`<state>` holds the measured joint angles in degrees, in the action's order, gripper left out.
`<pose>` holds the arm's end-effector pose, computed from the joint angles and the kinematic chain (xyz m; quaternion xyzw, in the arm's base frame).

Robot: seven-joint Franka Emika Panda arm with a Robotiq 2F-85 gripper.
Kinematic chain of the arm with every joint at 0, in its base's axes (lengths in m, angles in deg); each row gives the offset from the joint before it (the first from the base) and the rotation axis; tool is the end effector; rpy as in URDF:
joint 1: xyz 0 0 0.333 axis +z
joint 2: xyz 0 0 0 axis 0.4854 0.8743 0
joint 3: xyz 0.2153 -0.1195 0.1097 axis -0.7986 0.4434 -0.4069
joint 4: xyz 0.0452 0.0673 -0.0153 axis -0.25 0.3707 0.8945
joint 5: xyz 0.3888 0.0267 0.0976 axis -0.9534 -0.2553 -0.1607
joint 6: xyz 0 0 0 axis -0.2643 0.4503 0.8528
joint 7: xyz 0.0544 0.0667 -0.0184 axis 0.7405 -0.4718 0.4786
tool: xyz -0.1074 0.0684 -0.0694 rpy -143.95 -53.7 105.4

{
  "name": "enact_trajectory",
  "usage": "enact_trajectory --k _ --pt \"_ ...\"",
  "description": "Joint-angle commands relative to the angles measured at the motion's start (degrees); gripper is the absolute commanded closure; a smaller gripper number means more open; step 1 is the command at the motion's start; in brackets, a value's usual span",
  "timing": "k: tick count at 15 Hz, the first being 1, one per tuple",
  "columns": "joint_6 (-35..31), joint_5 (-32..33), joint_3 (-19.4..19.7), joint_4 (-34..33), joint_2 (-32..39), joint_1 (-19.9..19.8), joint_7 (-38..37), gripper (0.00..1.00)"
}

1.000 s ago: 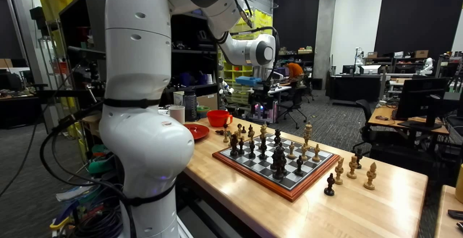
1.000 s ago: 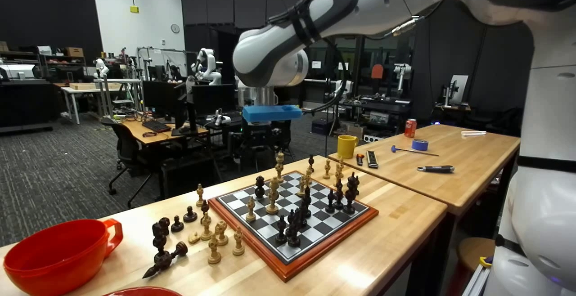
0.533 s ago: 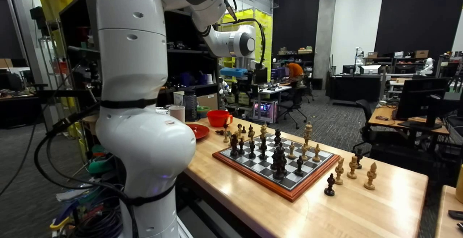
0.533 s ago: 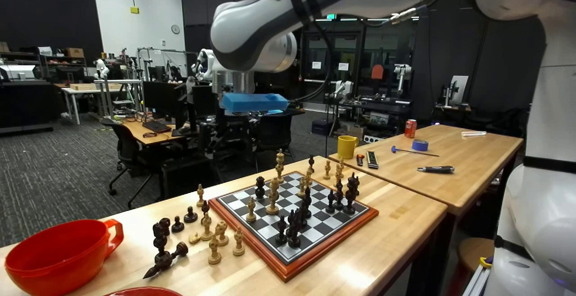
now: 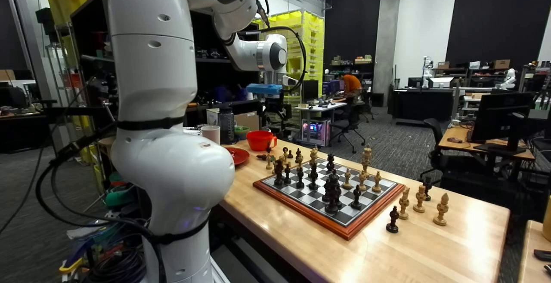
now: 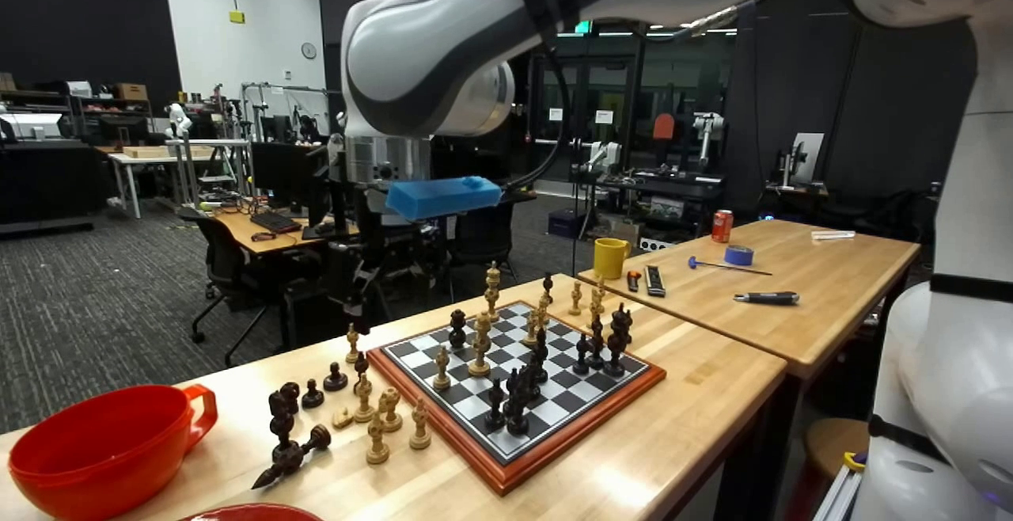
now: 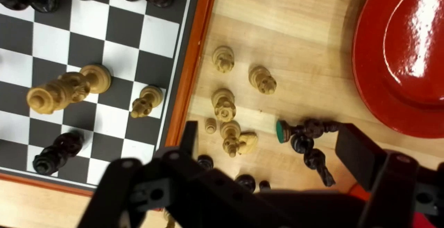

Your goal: Move the black bishop to the right, pick up two of the beige chess pieces and put them on the chess board

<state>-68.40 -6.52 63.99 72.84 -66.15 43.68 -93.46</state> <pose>0.4861 0.2713 0.3514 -0.9911 -0.1329 0.0055 0.0083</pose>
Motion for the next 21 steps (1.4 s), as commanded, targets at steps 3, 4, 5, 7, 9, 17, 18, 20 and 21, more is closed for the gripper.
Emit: enact_trajectory --k 3,4,5,7,9,17,18,20,21 --pt "-0.81 -0.59 -0.47 6.12 -2.71 0.08 5.65 0.0" --pt "-0.76 -0.51 -0.46 6.64 -2.57 0.07 6.33 0.0" --pt "-0.94 -0.75 -0.47 7.23 -2.42 0.09 7.44 0.0" --pt "-1.49 -0.71 -0.55 8.16 -1.9 0.19 10.18 0.0" --pt "-2.14 -0.58 -0.6 8.47 -0.89 0.24 12.67 0.0" --pt "-1.95 -0.04 -0.37 7.8 1.02 0.01 12.16 0.0" --pt "-1.9 0.46 -0.32 7.3 1.73 -0.01 11.89 0.0" --pt "-2.42 1.19 -0.46 6.64 3.26 0.18 11.66 0.0" --pt "-2.64 1.57 -0.52 6.31 4.18 0.27 11.69 0.0"
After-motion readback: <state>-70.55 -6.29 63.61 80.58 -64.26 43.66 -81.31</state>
